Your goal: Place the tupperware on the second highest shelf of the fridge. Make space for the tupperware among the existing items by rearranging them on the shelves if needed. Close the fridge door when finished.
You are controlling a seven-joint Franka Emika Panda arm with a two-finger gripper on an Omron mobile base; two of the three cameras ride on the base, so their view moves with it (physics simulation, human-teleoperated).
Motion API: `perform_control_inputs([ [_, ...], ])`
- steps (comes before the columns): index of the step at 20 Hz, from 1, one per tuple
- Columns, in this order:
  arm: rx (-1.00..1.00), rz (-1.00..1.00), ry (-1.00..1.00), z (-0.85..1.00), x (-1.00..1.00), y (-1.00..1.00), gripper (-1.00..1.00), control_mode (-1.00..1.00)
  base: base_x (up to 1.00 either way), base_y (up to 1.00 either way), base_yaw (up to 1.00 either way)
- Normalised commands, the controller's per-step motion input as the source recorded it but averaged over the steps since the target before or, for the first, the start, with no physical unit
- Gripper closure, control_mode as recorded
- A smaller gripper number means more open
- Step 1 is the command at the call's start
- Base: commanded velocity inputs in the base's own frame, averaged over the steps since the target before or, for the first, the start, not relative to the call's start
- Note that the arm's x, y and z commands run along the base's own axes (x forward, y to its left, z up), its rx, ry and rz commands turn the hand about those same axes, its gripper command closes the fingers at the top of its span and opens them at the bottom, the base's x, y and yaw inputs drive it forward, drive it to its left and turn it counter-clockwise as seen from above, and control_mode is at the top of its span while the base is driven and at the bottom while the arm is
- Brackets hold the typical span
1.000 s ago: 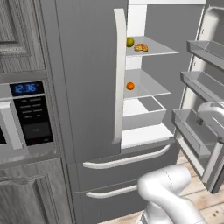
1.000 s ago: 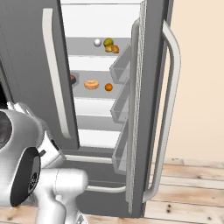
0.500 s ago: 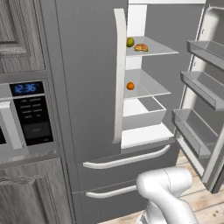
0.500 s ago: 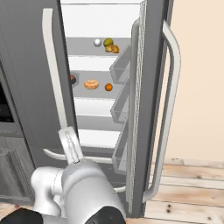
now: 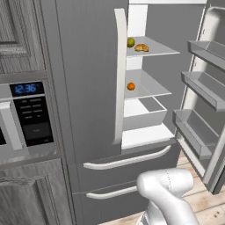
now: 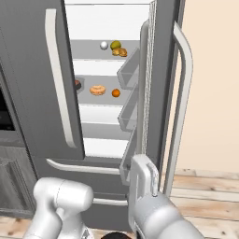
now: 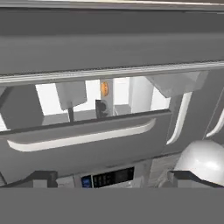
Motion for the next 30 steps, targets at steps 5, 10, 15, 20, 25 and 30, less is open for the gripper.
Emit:
perform_control_inputs([
  [5,0.19,0.0,0.0,-0.19,0.33,-0.81,-1.0,-1.0,0.0,0.0,0.0],
  [10,0.17,0.0,0.04,-0.13,0.32,-0.71,-1.0,-1.0,0.0,0.0,0.0],
  [15,0.16,0.01,0.13,-0.18,0.56,-0.58,-1.0,-1.0,0.0,0.0,0.0],
  [20,0.15,0.06,0.12,-0.25,0.6,-0.41,-1.0,-1.0,0.0,0.0,0.0],
  [25,0.14,0.09,0.09,-0.24,0.58,-0.41,-1.0,-1.0,0.0,0.0,0.0],
  [30,0.11,0.11,0.05,-0.2,0.55,-0.22,-1.0,-1.0,0.0,0.0,0.0],
])
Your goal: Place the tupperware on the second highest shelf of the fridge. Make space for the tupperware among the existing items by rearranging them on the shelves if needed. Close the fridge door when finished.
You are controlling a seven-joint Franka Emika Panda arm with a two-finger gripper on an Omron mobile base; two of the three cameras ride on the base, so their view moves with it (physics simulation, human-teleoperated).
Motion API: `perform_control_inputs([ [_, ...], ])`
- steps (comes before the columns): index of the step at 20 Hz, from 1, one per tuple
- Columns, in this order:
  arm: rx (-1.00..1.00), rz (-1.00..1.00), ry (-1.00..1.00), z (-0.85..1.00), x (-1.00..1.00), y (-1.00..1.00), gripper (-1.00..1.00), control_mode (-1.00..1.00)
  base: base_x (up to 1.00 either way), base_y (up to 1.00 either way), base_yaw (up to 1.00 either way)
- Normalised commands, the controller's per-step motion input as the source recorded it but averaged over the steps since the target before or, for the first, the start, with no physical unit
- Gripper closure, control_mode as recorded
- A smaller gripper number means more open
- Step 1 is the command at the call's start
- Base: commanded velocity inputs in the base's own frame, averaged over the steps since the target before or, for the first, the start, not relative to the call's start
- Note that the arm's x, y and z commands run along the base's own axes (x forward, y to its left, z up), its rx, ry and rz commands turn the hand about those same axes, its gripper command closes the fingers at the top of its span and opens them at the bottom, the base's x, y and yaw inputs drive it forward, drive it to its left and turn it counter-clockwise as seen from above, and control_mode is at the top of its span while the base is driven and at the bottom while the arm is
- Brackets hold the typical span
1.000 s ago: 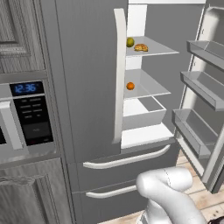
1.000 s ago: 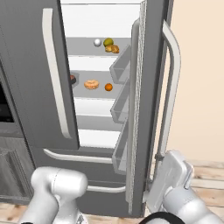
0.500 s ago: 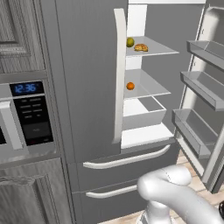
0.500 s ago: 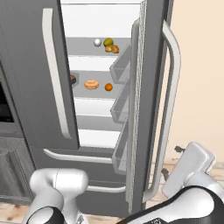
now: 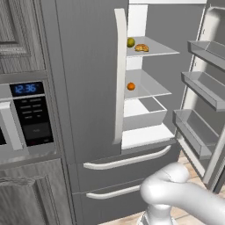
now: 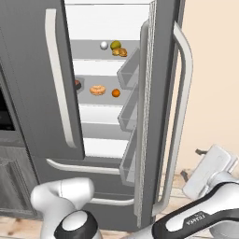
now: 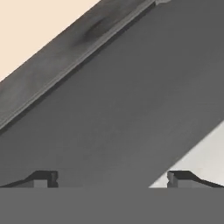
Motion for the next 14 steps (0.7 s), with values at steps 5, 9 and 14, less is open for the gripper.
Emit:
perform_control_inputs([
  [5,0.02,0.22,0.01,-0.26,0.47,0.17,-1.0,-1.0,0.0,0.0,0.0],
  [9,0.0,0.24,-0.03,-0.27,0.17,0.54,-1.0,-1.0,0.0,0.0,0.0],
  [14,-0.02,0.27,-0.18,-0.13,0.0,0.94,-1.0,-1.0,0.0,0.0,0.0],
])
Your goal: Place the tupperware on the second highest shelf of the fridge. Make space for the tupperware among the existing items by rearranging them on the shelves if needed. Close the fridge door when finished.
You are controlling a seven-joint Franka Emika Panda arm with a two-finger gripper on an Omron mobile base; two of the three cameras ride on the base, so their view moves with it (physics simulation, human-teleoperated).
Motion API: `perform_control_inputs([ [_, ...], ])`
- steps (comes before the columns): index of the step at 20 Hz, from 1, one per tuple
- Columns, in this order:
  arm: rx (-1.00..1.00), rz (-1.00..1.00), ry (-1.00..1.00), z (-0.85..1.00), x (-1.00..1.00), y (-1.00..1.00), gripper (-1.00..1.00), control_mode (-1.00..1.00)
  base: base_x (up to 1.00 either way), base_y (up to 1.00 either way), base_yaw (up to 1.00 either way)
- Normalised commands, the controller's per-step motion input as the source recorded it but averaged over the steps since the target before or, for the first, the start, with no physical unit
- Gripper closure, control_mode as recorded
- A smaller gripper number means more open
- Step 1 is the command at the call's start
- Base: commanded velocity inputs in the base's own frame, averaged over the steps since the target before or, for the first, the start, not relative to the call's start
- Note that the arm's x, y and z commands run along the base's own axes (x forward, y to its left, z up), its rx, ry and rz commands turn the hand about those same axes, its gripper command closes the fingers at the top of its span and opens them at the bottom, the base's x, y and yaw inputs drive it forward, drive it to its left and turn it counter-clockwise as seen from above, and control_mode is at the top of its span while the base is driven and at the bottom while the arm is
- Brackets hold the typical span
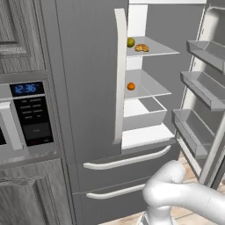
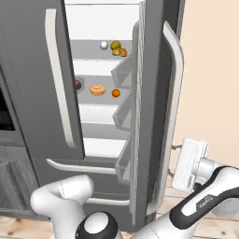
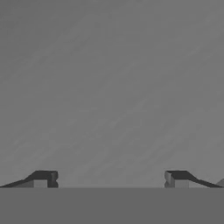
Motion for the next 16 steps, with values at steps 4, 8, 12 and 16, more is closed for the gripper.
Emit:
perform_control_inputs([
  [4,-0.02,0.22,-0.2,0.0,0.0,0.92,-1.0,-1.0,0.0,0.0,0.0],
  [8,0.0,0.08,-0.21,0.16,0.23,0.78,-1.0,-1.0,0.0,0.0,0.0],
  [12,-0.02,0.0,-0.28,0.29,0.41,0.76,-1.0,-1.0,0.0,0.0,0.0],
  [16,-0.03,-0.04,-0.26,0.24,0.59,0.75,-1.0,-1.0,0.0,0.0,0.0],
])
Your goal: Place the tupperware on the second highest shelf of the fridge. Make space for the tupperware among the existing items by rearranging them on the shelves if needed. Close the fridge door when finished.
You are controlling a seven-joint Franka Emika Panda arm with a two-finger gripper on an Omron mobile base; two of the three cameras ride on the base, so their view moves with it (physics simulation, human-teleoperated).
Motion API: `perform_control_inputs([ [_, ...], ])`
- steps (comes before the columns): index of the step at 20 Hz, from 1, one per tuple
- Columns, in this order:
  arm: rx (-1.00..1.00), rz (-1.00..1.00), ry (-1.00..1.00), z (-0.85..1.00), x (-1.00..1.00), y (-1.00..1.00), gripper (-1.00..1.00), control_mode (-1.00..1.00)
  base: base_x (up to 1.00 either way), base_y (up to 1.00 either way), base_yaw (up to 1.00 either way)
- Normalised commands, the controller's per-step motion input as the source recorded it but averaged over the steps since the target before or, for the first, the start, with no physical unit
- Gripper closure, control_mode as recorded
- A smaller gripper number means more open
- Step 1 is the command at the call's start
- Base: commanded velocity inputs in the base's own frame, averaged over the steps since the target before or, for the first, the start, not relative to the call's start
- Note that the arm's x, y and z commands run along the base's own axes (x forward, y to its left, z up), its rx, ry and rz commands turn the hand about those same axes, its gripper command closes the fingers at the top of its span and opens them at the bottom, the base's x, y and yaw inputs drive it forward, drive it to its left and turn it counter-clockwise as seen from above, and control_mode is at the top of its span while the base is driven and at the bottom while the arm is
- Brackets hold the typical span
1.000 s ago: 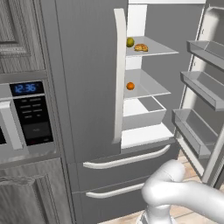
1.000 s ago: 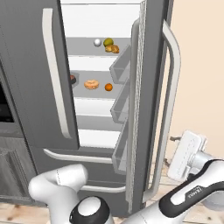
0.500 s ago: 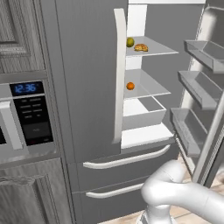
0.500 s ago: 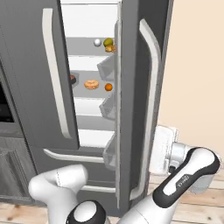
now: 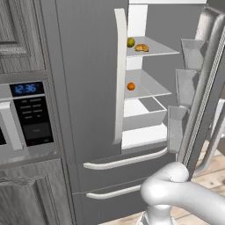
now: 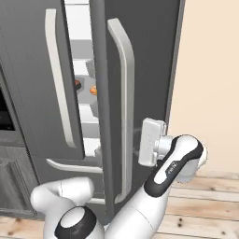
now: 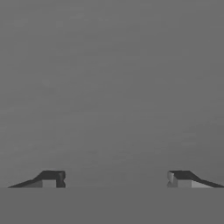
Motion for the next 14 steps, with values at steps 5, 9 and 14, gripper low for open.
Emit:
perform_control_inputs([
  [5,-0.05,-0.14,-0.19,0.21,0.68,0.71,-1.0,-1.0,0.0,0.0,0.0],
  [9,-0.07,-0.24,-0.07,0.42,0.56,0.58,-1.0,-1.0,0.0,0.0,0.0],
  [14,-0.13,-0.39,0.0,0.31,0.56,0.55,-1.0,-1.0,0.0,0.0,0.0],
])
